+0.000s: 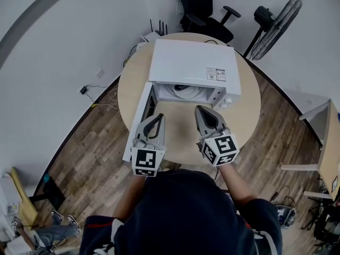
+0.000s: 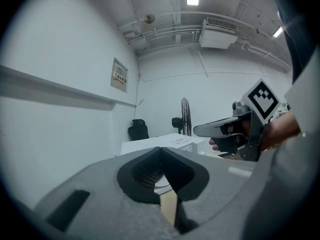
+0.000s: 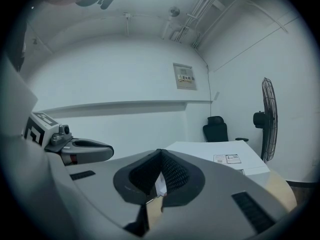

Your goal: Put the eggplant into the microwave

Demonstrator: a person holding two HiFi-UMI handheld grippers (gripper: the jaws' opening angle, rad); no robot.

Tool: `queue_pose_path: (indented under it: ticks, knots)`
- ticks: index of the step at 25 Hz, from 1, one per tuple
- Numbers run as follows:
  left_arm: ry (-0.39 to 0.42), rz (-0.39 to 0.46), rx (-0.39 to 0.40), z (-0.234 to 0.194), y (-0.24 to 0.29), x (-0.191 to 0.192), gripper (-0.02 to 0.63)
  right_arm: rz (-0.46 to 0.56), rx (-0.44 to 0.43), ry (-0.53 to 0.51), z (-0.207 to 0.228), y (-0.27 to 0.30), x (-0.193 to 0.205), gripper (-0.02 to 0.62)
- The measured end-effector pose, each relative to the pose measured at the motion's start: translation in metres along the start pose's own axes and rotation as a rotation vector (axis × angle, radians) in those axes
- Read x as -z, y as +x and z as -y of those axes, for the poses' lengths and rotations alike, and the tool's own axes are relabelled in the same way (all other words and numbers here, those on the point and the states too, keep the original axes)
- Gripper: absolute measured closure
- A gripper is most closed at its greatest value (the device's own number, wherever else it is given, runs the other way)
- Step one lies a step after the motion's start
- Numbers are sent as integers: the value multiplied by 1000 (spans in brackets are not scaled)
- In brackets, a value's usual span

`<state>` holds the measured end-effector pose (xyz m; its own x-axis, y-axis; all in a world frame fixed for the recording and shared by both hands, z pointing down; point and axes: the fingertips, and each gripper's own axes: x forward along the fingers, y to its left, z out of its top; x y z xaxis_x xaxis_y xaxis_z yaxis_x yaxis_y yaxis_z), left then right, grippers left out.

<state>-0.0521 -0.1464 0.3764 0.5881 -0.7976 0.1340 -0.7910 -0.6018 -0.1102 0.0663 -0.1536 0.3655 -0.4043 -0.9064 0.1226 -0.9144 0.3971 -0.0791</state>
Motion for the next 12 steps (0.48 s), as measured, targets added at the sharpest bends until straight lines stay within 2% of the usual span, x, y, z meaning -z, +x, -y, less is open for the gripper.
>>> queue_pose_path:
  ticks: [12]
  knots:
    - [1, 3, -11, 1, -2, -1, 589, -2, -5, 1, 0, -4, 2, 584]
